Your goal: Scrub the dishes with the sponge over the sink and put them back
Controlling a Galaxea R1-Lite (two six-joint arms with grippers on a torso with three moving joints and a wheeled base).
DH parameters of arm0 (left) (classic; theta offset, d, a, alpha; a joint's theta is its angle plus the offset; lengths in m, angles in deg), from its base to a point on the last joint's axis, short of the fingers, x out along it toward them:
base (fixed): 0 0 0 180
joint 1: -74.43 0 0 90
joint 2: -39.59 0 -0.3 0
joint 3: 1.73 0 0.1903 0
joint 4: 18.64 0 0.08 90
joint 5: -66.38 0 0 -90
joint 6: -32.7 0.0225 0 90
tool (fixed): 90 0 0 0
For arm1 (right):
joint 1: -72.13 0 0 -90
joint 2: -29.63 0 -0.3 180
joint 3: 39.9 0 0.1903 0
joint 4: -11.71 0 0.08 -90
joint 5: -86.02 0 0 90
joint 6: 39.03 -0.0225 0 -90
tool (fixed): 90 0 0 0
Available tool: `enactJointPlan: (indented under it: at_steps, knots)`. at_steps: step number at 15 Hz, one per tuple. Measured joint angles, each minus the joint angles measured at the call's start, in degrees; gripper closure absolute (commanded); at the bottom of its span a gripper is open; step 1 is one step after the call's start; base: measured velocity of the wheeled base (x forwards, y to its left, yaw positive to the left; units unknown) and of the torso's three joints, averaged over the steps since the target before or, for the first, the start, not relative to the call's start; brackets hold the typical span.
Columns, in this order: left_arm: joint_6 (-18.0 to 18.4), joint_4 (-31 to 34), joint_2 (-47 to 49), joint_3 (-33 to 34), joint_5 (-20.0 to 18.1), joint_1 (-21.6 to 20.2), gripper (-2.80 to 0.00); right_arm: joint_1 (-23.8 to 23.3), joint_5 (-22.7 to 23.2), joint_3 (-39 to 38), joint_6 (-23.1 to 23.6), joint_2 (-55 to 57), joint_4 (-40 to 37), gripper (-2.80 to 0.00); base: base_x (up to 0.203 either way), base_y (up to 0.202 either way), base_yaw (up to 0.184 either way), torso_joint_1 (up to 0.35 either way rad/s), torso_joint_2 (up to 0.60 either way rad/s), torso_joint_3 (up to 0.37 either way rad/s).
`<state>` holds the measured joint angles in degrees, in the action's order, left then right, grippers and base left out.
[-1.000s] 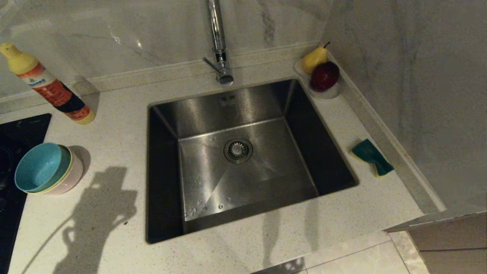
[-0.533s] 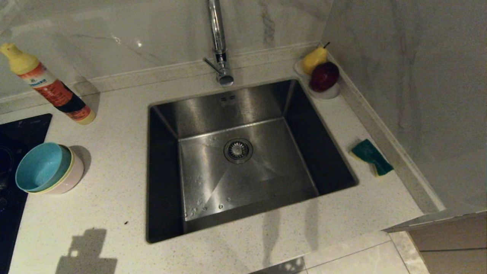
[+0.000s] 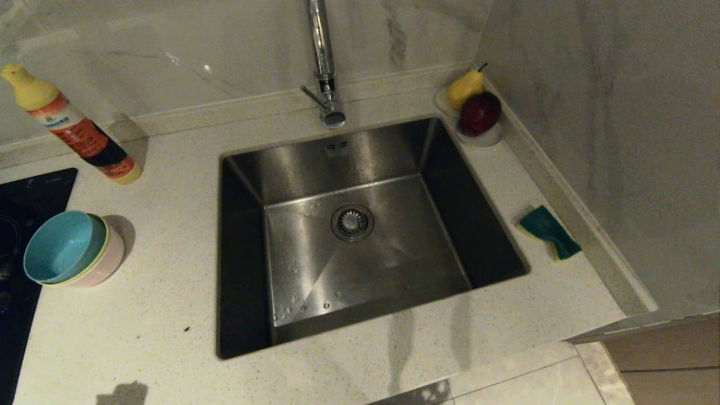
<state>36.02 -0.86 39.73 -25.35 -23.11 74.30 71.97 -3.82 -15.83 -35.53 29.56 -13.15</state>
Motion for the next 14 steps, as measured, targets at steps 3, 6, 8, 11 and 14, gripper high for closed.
enactJointPlan:
  at_steps: [3, 6, 8, 11, 14]
  knots:
    - [-3.02, -0.31, -0.3, 0.2, 0.56, 0.0, 0.0, -0.02, 0.0, 0.0, -0.02, 0.0, 0.01, 0.0, 0.0, 0.0, 0.0, 0.0, 0.0, 0.0]
    - [-4.26, -0.52, -0.35, 0.23, 0.94, 0.04, 0.0, 0.0, -0.02, 0.0, 0.02, 0.0, 0.01, 0.0, 0.0, 0.0, 0.0, 0.0, 0.0, 0.0]
    - [-4.26, -0.52, -0.35, 0.25, 0.94, 0.04, 0.0, 0.05, 0.09, -0.09, 0.67, 0.0, 0.12, 0.0, 0.0, 0.0, 0.0, 0.0, 0.0, 0.0]
    - [-4.26, -0.52, -0.35, 0.25, 0.95, 0.04, 0.0, 0.05, -0.06, -0.2, 0.02, 0.0, 0.28, 0.0, 0.0, 0.0, 0.0, 0.0, 0.0, 0.0]
    - [-4.26, -0.49, -0.35, 0.25, 0.96, 0.02, 0.0, 0.0, -0.06, -0.3, -0.66, 0.0, 0.91, 0.0, 0.0, 0.0, 0.0, 0.0, 0.0, 0.0]
